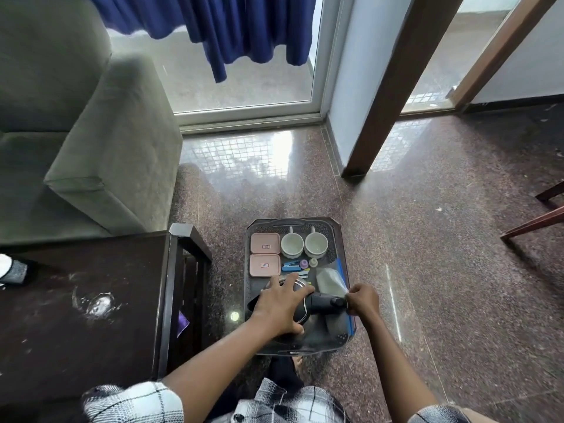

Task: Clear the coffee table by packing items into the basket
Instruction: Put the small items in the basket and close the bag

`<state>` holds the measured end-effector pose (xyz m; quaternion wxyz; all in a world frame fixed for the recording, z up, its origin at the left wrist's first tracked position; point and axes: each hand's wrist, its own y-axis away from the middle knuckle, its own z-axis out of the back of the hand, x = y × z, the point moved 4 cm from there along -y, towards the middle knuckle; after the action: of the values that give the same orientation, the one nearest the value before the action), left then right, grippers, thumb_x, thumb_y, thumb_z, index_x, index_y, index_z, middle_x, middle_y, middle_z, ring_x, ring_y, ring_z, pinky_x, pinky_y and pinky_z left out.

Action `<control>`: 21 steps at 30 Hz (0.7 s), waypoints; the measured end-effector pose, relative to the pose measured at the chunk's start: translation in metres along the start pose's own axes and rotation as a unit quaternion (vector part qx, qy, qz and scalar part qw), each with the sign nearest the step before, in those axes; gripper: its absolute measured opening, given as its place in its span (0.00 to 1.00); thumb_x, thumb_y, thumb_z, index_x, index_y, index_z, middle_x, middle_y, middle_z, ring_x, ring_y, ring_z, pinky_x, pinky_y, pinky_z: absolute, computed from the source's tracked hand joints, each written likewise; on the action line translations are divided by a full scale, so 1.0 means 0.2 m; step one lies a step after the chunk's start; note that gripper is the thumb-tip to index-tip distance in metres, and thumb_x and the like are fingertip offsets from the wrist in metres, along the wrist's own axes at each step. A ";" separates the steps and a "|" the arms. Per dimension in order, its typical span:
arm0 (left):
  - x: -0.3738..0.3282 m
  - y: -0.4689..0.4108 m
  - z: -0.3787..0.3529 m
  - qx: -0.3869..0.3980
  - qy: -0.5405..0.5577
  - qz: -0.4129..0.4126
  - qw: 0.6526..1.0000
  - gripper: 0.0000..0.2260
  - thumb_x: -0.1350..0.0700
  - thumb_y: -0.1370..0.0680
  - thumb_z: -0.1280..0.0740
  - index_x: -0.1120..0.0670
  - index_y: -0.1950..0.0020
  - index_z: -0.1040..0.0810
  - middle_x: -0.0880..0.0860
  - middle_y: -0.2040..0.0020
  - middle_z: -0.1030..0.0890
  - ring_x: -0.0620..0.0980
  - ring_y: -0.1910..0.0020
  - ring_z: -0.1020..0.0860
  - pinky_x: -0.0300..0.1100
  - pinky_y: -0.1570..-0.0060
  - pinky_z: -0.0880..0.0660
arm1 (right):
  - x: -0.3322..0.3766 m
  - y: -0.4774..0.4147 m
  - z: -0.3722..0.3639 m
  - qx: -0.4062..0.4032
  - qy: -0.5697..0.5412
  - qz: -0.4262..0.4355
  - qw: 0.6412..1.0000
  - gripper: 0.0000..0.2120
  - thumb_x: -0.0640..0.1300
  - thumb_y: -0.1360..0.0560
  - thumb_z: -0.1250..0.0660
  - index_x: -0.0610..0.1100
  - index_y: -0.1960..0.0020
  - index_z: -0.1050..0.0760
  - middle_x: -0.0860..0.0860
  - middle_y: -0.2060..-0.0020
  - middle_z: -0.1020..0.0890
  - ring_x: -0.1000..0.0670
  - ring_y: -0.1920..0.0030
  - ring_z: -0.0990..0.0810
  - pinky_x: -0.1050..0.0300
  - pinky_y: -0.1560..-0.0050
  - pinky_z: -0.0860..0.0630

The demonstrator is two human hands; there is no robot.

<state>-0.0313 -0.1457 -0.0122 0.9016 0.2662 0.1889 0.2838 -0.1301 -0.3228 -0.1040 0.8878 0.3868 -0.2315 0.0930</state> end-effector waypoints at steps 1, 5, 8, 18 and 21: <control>0.00 0.00 0.00 0.000 0.000 -0.001 1.000 0.38 0.43 0.33 0.28 0.41 0.28 0.43 0.52 0.26 0.45 0.62 0.32 0.40 0.58 0.42 0.28 | 0.00 0.00 0.00 -0.002 -0.002 -0.002 1.000 0.12 0.29 0.35 0.39 0.41 0.73 0.27 0.43 0.75 0.22 0.39 0.68 0.17 0.43 0.63 0.18; 0.00 -0.01 0.01 0.001 0.000 -0.004 1.000 0.38 0.42 0.33 0.27 0.40 0.28 0.43 0.52 0.26 0.44 0.62 0.32 0.39 0.57 0.41 0.28 | -0.04 -0.02 -0.02 0.002 -0.021 -0.013 1.000 0.13 0.27 0.36 0.36 0.41 0.75 0.28 0.43 0.76 0.23 0.40 0.70 0.18 0.41 0.65 0.19; 0.01 -0.01 0.02 -0.002 0.004 -0.007 1.000 0.38 0.41 0.34 0.28 0.40 0.29 0.42 0.51 0.26 0.43 0.61 0.32 0.38 0.56 0.42 0.28 | -0.06 0.01 -0.02 0.003 -0.075 -0.020 0.997 0.11 0.27 0.33 0.34 0.38 0.70 0.30 0.43 0.72 0.25 0.44 0.72 0.22 0.47 0.71 0.20; 0.02 0.01 0.02 -0.018 0.020 -0.013 1.000 0.36 0.41 0.34 0.28 0.40 0.29 0.41 0.50 0.26 0.42 0.59 0.32 0.39 0.56 0.41 0.28 | -0.04 0.10 -0.05 -0.091 -0.096 -0.009 0.991 0.04 0.34 0.31 0.32 0.39 0.65 0.22 0.45 0.68 0.23 0.45 0.63 0.25 0.57 0.62 0.32; 0.03 0.01 0.02 -0.017 0.022 -0.013 1.000 0.36 0.41 0.34 0.28 0.40 0.29 0.41 0.50 0.27 0.42 0.59 0.32 0.38 0.56 0.41 0.29 | -0.05 0.08 -0.05 -0.104 -0.127 -0.024 0.986 0.04 0.33 0.32 0.32 0.38 0.66 0.22 0.44 0.69 0.23 0.45 0.64 0.25 0.54 0.61 0.30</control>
<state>-0.0252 -0.1435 -0.0089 0.9055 0.2418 0.2069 0.2809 -0.1407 -0.3037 -0.1037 0.8887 0.3063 -0.3412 -0.0030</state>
